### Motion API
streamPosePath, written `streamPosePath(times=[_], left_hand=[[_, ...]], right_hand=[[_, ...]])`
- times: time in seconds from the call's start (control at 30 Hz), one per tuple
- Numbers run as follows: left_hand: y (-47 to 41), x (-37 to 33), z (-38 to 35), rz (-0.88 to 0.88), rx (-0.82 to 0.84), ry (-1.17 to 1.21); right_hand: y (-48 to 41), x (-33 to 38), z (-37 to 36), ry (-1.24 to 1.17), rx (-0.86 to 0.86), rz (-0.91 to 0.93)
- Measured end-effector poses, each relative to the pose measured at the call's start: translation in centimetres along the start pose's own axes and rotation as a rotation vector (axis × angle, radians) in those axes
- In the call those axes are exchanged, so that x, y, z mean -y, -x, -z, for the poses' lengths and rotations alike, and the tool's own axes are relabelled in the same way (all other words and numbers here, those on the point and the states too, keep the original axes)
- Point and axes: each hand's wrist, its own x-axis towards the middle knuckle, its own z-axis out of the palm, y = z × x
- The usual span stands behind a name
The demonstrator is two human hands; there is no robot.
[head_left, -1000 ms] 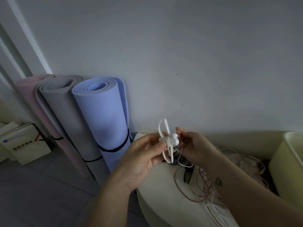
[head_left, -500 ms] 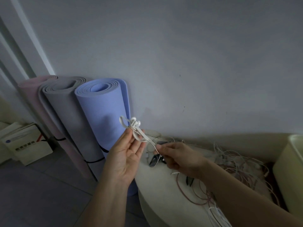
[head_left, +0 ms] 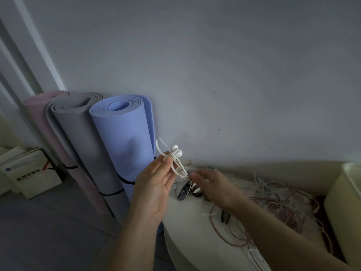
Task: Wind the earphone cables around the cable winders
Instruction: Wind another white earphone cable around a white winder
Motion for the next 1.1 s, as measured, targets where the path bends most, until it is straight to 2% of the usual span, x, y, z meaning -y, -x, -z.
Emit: streamPosePath(times=[0.07,0.13,0.23,0.33,0.4,0.5,0.8,0.93,1.1], left_hand=[[0.0,0.2,-0.1,-0.007,-0.003,-0.032],[0.1,0.3,-0.2,-0.016,0.013,-0.076],[0.2,0.4,-0.3,-0.036,0.044,-0.129],[0.1,0.4,0.1,-0.025,0.020,-0.134],[-0.1,0.3,0.4,-0.013,-0.004,-0.125],[-0.1,0.2,0.5,0.004,-0.025,-0.121],[-0.5,0.8,1.2,0.084,-0.144,-0.271],[-0.5,1.1,0.9,0.039,-0.180,-0.337],[-0.3,1.4,0.7,-0.094,-0.132,-0.658]], right_hand=[[0.0,0.7,-0.1,-0.234,-0.043,0.027],[0.0,1.2,-0.3,-0.477,0.018,0.006],[0.3,1.4,-1.2,-0.571,0.167,0.067],[0.7,1.8,-1.4,-0.574,0.177,0.027],[0.9,2.1,-1.3,-0.388,0.138,0.035],[1.0,2.3,-1.2,0.017,0.056,0.173],[1.0,2.3,-0.1,0.579,0.058,0.242],[1.6,2.8,0.0,0.731,0.061,0.267],[2.4,3.8,0.3,0.754,0.057,0.319]])
